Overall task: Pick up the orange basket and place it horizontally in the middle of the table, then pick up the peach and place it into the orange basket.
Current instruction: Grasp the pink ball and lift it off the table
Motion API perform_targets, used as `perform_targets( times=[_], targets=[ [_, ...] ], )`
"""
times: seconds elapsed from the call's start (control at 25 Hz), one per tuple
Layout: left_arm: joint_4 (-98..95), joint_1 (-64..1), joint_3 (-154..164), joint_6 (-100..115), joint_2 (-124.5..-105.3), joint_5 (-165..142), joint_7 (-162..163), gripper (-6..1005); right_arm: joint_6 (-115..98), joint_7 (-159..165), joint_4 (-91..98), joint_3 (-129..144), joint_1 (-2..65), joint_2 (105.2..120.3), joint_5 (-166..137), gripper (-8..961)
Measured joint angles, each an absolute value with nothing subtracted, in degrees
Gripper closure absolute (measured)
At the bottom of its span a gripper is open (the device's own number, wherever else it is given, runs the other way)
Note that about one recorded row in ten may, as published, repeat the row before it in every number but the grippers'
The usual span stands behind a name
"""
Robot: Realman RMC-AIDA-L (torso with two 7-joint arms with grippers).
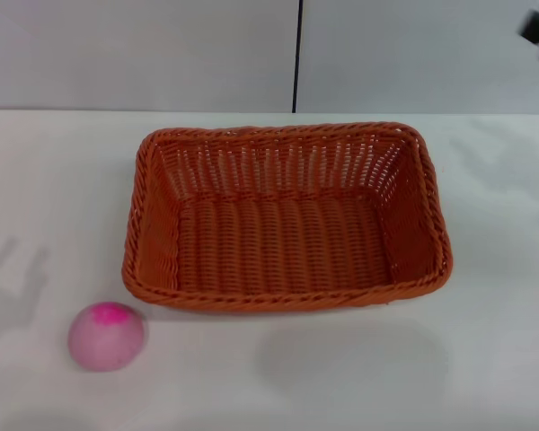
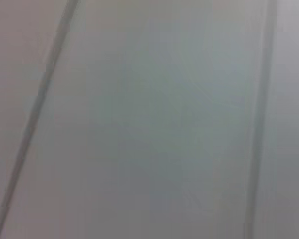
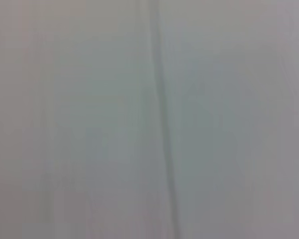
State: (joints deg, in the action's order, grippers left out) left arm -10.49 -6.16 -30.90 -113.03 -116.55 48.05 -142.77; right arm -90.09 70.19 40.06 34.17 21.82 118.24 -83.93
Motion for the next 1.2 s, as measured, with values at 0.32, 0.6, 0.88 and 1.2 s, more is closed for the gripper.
perform_targets(
  times=[0.32,0.6,0.88,1.2],
  targets=[
    [-17.99,-6.51,-15.25,-114.63,-114.05,48.05,-134.72,551,-90.27,66.86,30.76,27.97,18.52,117.08,-83.73,426],
    [-21.20,-7.58,-6.24,-108.24,-115.85,48.06,-132.51,425,-89.91,66.40,28.80,24.86,17.69,116.99,-83.67,426],
    [-21.57,-8.32,-0.86,-102.23,-116.69,48.08,-132.88,179,-89.45,65.35,27.30,23.90,17.54,116.97,-83.65,425],
    [-21.61,-8.44,1.52,-99.14,-117.15,48.08,-132.95,188,-88.75,65.13,26.90,23.83,17.60,116.98,-83.58,425]
  ],
)
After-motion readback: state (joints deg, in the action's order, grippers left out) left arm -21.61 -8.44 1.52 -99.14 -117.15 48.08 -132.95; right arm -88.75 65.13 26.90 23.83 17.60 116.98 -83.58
